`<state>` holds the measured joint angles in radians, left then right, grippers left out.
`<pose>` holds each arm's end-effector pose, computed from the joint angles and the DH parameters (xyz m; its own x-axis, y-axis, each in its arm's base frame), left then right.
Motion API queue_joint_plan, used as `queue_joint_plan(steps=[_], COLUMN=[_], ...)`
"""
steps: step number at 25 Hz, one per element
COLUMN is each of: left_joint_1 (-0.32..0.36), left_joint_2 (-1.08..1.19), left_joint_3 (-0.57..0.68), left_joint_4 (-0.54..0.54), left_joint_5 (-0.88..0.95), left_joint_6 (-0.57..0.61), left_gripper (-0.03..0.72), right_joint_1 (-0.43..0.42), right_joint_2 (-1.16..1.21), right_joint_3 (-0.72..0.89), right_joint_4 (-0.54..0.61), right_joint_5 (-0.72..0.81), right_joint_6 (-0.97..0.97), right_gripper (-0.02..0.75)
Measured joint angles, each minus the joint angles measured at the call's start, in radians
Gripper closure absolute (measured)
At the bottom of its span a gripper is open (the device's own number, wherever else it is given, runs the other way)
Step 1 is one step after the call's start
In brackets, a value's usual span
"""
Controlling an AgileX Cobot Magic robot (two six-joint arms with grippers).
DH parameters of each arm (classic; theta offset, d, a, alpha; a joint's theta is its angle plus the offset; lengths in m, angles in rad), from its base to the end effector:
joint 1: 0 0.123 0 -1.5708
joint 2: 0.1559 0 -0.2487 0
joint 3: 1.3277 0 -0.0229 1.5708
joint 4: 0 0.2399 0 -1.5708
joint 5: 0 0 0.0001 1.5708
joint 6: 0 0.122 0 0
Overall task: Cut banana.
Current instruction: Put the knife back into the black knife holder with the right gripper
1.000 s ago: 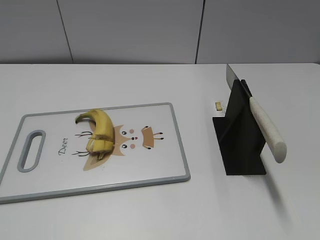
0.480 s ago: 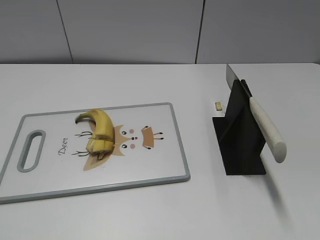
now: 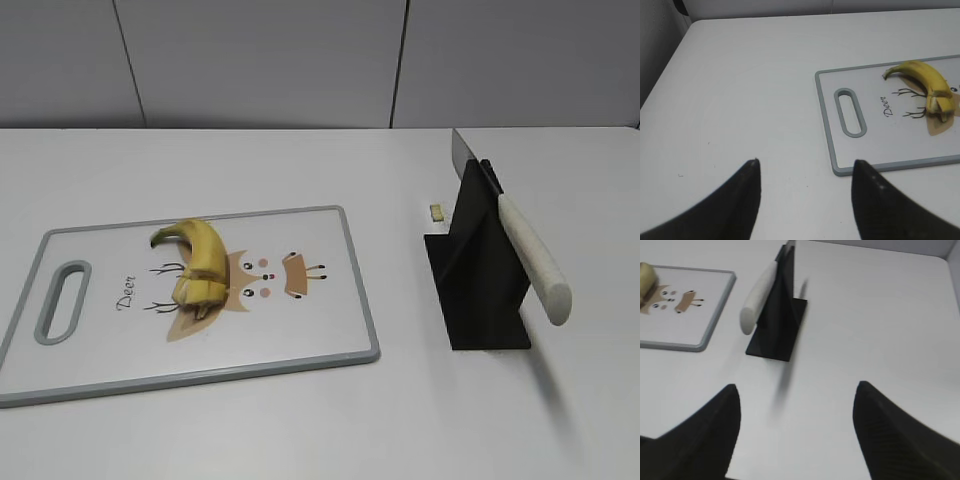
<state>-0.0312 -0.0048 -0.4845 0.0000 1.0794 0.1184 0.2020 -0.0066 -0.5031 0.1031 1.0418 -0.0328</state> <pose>0.0496 -0.0015 0.2515 -0.4747 0.1330 -0.8701 0.0879 0.9907 0.1035 0.0462 0.0205 0.2616 -0.4249 -0.0673 -0.9027 -0.2703 0.9612 0.0555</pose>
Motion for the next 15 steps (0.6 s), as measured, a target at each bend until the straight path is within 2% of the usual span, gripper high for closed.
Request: queue_joint_plan(steps=[4,6,15], left_joint_1=[0.000,0.000,0.000], left_joint_2=[0.000,0.000,0.000], left_joint_3=[0.000,0.000,0.000], left_joint_4=[0.000,0.000,0.000], left_joint_5=[0.000,0.000,0.000], left_joint_6=[0.000,0.000,0.000], left_gripper=[0.135,0.135,0.135], right_joint_1=[-0.136,-0.172,-0.185], right_joint_2=[0.000,0.000,0.000], right_joint_3=[0.000,0.000,0.000], right_joint_4=[0.000,0.000,0.001], right_joint_5=[0.000,0.000,0.000], right_joint_6=[0.000,0.000,0.001], right_gripper=[0.193,0.193,0.193])
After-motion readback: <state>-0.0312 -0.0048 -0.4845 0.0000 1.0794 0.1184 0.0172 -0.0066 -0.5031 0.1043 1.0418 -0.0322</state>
